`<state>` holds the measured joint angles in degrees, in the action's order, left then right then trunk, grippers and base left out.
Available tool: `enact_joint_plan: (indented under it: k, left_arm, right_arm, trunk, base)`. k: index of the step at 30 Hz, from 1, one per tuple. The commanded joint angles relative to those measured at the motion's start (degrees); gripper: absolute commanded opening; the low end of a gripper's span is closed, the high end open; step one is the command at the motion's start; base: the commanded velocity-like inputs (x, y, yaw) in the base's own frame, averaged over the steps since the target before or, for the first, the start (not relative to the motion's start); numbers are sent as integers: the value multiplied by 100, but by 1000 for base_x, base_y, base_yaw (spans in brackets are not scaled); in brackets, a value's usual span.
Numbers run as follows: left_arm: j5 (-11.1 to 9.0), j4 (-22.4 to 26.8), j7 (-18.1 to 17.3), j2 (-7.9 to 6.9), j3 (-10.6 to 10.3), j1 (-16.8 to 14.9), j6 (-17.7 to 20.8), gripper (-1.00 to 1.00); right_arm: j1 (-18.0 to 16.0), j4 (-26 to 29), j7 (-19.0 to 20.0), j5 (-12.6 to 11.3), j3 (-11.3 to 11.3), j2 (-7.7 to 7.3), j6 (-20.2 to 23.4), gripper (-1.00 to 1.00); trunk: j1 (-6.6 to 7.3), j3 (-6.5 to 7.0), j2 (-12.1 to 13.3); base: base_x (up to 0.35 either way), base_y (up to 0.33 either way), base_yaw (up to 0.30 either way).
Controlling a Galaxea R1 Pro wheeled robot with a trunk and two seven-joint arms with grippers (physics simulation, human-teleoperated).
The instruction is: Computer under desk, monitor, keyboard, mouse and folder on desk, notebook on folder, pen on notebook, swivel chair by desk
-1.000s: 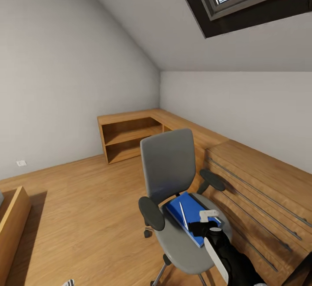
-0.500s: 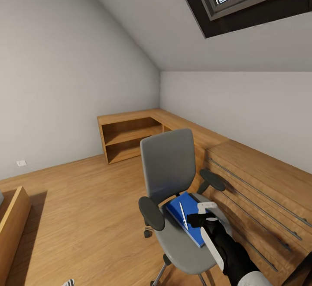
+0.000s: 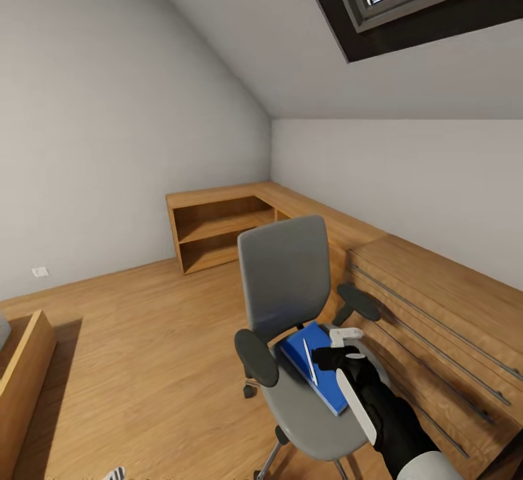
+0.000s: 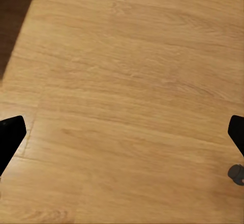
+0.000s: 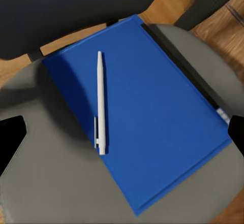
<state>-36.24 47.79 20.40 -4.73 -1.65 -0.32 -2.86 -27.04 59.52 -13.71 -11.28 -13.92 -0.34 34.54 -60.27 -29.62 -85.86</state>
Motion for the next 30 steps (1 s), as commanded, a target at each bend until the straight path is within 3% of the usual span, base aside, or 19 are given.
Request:
enact_joint_plan:
  k: [1, 15, 21, 30]
  left_arm:
    - [-59, 4, 22, -5, -18, -3, -30, 100]
    - [-43, 9, 17, 3, -42, -3, -30, 100]
    - [-33, 23, 9, 4, -54, -3, -30, 100]
    - [-46, 789, 21, -8, -38, -3, 45, 100]
  right_arm:
    - [-3, 9, -50, -59, -14, -3, 19, 100]
    - [-3, -8, -52, -52, -14, -27, -13, 100]
    - [-3, -27, -53, -42, -14, -33, -34, 100]
    - [-3, -36, -53, -41, -20, -36, -38, 100]
  trunk:
    - [0, -12, -3]
    - [0, -72, -3]
    - [0, -73, -3]
    - [0, -73, -3]
  base:
    - [0, 0, 148]
    - [4, 0, 109]
    - [244, 0, 2]
    - [32, 0, 0]
